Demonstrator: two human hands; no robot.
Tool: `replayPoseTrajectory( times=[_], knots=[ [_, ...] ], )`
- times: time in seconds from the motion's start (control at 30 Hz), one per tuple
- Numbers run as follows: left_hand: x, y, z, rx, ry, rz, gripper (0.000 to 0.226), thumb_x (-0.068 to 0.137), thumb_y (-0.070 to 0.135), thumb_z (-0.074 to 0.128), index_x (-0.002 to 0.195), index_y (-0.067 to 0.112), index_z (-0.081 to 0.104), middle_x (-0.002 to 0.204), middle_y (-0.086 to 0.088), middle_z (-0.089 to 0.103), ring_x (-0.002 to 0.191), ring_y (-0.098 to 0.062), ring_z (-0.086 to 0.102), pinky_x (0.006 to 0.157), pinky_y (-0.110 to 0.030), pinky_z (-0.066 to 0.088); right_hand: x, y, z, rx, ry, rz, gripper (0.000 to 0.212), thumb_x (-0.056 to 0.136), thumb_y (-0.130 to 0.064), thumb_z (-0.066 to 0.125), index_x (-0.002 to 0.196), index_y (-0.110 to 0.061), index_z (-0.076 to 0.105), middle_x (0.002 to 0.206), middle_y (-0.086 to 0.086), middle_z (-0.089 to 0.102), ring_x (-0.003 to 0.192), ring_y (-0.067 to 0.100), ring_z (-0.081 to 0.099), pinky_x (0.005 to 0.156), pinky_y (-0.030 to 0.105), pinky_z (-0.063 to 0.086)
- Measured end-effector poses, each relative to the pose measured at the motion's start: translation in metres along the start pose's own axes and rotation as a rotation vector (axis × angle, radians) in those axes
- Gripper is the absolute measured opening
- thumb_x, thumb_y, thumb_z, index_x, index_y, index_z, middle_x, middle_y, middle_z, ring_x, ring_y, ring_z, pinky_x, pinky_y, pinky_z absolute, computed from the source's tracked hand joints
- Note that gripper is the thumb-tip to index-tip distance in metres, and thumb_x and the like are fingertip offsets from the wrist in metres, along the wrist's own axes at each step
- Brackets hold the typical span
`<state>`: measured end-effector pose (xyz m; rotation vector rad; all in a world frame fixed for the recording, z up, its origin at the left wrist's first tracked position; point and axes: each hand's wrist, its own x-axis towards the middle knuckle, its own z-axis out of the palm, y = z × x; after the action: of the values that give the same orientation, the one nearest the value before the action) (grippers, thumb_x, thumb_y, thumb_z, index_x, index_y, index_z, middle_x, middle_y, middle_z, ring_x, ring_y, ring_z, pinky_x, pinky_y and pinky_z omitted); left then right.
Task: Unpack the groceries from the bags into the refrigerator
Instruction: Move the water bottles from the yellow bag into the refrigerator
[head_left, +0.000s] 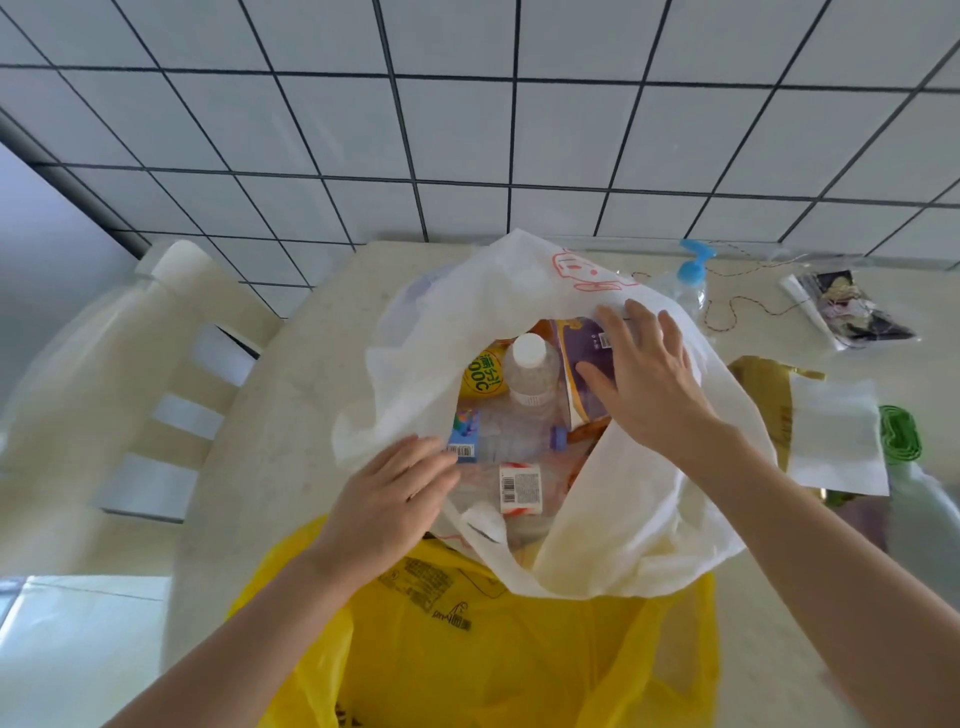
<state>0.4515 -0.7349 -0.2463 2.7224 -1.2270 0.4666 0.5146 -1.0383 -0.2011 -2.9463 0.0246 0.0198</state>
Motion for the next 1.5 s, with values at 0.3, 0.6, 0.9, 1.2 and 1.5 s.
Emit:
replayPoseTrajectory(
  times=[0.3,0.6,0.9,1.2,1.5],
  knots=[
    [0.045,-0.015,0.008,0.002,-0.341,-0.521,0.101,0.076,0.074,0.052,0.153,0.038,-0.002,0.163,0.000,-0.011,0.147,-0.044,-0.003,0.108,-0.070,0.014,0.002,-0.006,0.004,0.011,0.000,0.026,0.050,0.096,-0.046,0.039,0.141,-0.027,0.034,0.148,0.009,0.027,0.135,0.040,0.025,0.105,0.060,0.033],
    [0.031,-0.044,0.052,-0.155,-0.457,-0.480,0.097,0.090,0.022,0.062,0.151,0.042,-0.010,0.160,0.009,-0.022,0.145,-0.041,0.019,0.100,-0.052,0.048,0.002,0.027,0.003,0.193,0.085,-0.044,0.043,0.092,-0.010,0.040,0.135,-0.017,0.041,0.139,0.016,0.043,0.125,0.038,0.042,0.104,0.052,0.040],
    [0.066,-0.088,0.048,0.040,-0.476,-0.503,0.082,0.092,0.013,0.051,0.155,0.025,-0.001,0.163,0.002,0.000,0.141,-0.038,0.026,0.100,-0.047,0.043,0.043,0.040,0.001,0.338,0.128,-0.065,0.053,0.077,0.025,0.044,0.117,-0.002,0.066,0.125,0.021,0.059,0.116,0.035,0.056,0.101,0.020,0.035],
    [0.105,-0.109,0.058,0.017,-0.571,-0.631,0.085,0.096,0.030,0.045,0.151,0.027,-0.018,0.161,0.011,-0.017,0.129,-0.035,0.036,0.093,-0.044,0.044,0.073,0.058,-0.005,0.245,-0.134,0.024,0.037,0.094,-0.001,0.045,0.122,-0.014,0.065,0.113,0.013,0.068,0.109,0.032,0.060,0.095,0.038,0.042],
    [0.149,-0.118,0.045,-0.135,-0.423,-0.723,0.064,0.089,0.023,0.051,0.147,0.010,0.027,0.149,-0.008,0.035,0.129,-0.037,0.039,0.102,-0.046,0.038,0.039,0.042,-0.004,0.233,0.024,0.134,0.043,0.095,-0.001,0.042,0.137,-0.011,0.045,0.138,0.013,0.049,0.120,0.033,0.051,0.100,0.046,0.046]
  ],
)
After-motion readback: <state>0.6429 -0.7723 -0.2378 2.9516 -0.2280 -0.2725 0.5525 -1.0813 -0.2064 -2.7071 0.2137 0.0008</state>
